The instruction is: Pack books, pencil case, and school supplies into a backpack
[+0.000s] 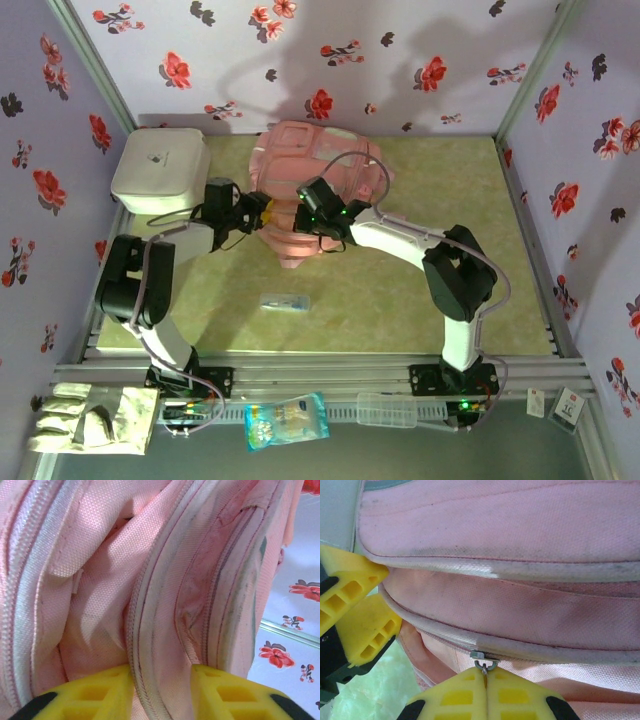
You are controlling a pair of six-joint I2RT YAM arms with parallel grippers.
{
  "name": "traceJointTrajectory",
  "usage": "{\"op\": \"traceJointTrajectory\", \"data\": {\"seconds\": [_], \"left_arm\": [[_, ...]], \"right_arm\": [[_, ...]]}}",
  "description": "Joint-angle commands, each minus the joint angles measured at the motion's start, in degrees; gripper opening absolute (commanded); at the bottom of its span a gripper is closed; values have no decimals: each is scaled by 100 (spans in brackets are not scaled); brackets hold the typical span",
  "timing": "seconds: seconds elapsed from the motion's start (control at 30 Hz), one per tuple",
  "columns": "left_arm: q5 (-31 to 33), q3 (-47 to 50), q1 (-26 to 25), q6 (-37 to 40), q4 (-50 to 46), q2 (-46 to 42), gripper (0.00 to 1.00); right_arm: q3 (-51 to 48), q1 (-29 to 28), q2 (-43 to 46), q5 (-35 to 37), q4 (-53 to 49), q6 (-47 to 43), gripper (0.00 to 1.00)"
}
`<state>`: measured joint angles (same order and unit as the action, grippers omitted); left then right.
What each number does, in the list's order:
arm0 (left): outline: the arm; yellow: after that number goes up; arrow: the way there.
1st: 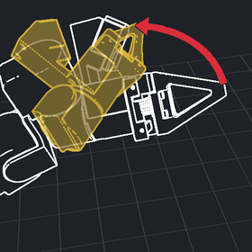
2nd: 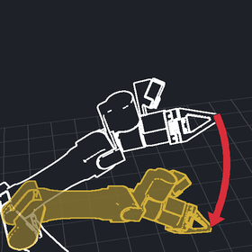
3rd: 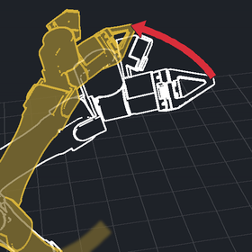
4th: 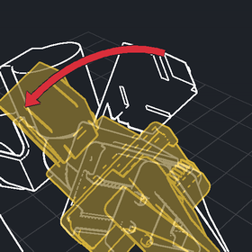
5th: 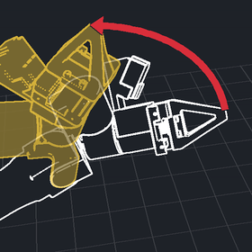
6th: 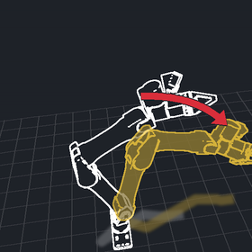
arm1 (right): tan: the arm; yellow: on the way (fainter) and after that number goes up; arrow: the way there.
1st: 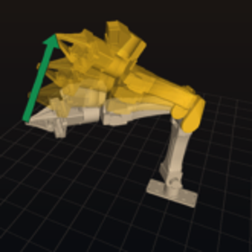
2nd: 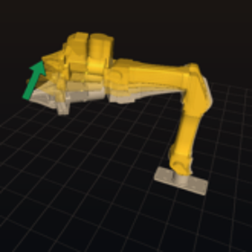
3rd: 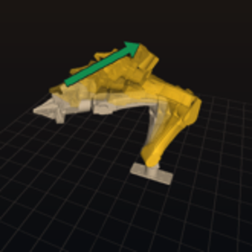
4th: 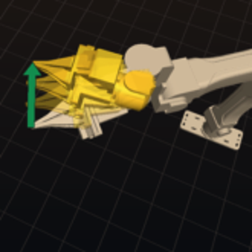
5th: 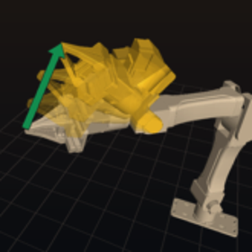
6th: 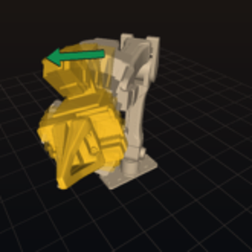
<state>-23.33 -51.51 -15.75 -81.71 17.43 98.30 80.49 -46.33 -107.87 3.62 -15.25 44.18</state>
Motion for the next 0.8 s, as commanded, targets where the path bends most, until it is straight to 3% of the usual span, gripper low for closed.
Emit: {"op": "traceJointTrajectory", "data": {"seconds": [0.0, 0.23, 0.57, 0.77], "left_arm": [[93, -274, -26, 227, -68, 175, 26], [207, -430, 48, 611, -477, 155, 0], [35, -491, 340, 1317, -1249, -47, 0], [-391, -674, 483, 2025, -1938, -77, 0]], "right_arm": [[-90, -7, 331, 12, 83, -223, 0], [-165, 79, 528, 789, -737, -515, 0], [-851, 493, 932, 1238, -1108, -792, 0], [-738, 877, 953, 928, -1050, -1851, 0]]}}
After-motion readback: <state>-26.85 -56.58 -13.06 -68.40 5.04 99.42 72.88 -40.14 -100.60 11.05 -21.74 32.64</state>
